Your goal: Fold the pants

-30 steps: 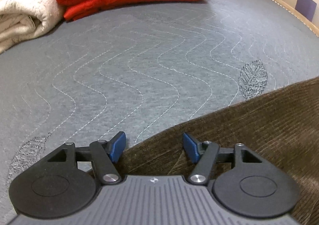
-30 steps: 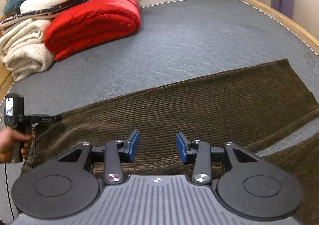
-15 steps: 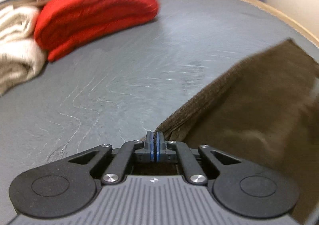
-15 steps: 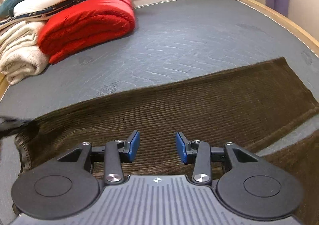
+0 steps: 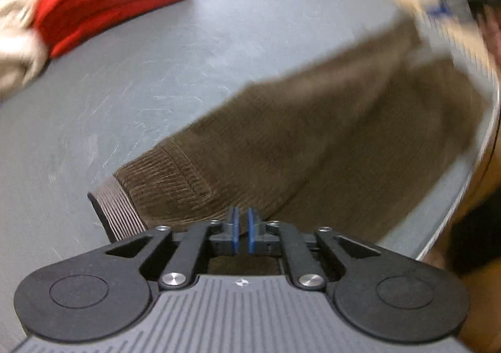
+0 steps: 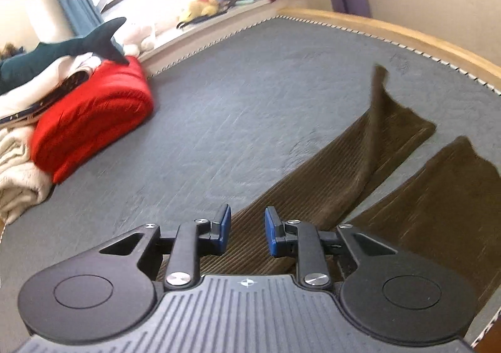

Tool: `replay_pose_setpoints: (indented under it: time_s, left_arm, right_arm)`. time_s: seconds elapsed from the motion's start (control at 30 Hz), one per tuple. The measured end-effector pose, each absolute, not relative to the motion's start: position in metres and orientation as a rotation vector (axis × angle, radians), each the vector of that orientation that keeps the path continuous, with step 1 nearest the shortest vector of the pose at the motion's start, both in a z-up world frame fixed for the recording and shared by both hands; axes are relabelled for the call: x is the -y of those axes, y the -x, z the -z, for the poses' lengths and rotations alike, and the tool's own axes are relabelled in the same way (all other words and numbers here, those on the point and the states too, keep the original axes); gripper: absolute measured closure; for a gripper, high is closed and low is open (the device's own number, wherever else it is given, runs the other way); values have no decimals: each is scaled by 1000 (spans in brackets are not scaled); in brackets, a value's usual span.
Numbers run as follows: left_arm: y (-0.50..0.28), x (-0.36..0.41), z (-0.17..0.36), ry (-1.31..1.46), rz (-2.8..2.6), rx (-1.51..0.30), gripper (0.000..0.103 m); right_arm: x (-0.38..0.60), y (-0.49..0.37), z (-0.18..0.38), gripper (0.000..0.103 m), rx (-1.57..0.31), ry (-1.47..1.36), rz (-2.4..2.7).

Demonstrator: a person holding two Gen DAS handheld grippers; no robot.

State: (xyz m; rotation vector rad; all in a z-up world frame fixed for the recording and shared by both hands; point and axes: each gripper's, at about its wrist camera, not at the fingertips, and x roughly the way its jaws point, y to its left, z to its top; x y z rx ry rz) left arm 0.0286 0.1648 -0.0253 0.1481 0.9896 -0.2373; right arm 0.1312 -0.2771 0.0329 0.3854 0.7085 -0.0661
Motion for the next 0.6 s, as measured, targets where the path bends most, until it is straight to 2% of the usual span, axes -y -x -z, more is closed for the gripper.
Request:
replay_pose_setpoints:
  time_s: [0.2,0.3,0.4,0.47,0.53,0.6]
  left_arm:
    - [-54,-188,41,28,157,-1088,88]
    - [-64,-168,59,-106,199,-1134,70]
    - [-74,-153,70,-193,230,-1159,65]
    - [-76,-162,74,-142,174,-1205,55]
    - [-74,-173,72,-55,124,-1234,54]
    - [-76,-190,74,56,101,-1268,49]
  right_arm:
    - [336,-148,-11,75,-738,-475,126]
    - [361,-160,15,75,-782,-630,152]
    - [373,-177,30,75,-787,-671,160]
    - [382,-187,41,75,-780,-683,191]
    - [393,-195,57,75,-793,-747,225]
    - [401,-206,72,74,-813,-788,237]
